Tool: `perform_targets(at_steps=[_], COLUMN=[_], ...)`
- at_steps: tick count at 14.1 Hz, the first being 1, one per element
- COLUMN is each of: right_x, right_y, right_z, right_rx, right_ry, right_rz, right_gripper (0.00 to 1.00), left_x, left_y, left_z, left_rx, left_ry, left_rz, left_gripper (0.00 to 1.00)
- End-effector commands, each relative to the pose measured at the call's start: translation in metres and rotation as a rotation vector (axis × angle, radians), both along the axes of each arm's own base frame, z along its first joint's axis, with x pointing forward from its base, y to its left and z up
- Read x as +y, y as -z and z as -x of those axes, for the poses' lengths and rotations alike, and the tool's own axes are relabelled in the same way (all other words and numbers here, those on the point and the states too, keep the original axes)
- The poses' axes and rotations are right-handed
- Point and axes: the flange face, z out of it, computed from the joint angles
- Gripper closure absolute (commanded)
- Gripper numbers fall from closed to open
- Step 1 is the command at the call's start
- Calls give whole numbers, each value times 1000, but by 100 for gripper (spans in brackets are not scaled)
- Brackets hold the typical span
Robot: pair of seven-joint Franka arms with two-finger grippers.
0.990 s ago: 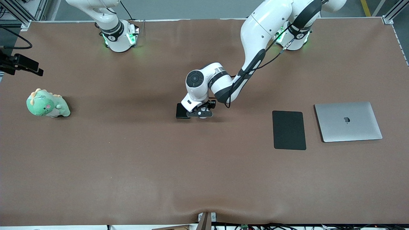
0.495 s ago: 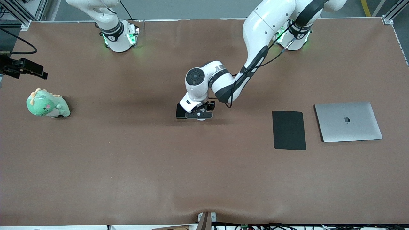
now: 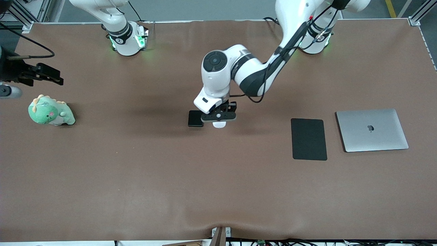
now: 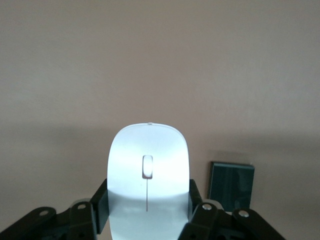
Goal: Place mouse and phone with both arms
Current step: 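Carry the mouse to the pad while the right gripper reaches the phone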
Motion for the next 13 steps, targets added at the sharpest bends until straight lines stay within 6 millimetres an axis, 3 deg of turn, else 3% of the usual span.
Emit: perform_targets(at_steps=[1, 6, 9, 13], right_x=[20, 74, 93, 124], right_y=[16, 39, 55, 79], right_z=[-12, -25, -36, -45], right_rx=[25, 20, 17, 25], right_ry=[-21, 33, 36, 81], right_rz=[-22, -31, -82, -68], right_gripper=[0, 0, 0, 0], left_x=[33, 135, 226, 335], left_y=[-51, -96, -118, -136], left_z=[-6, -57, -97, -124], left_rx=[-1, 49, 63, 69], left_ry=[-53, -114, -114, -111], left_rz=[-7, -46, -62, -48], left_gripper=[100, 100, 100, 100])
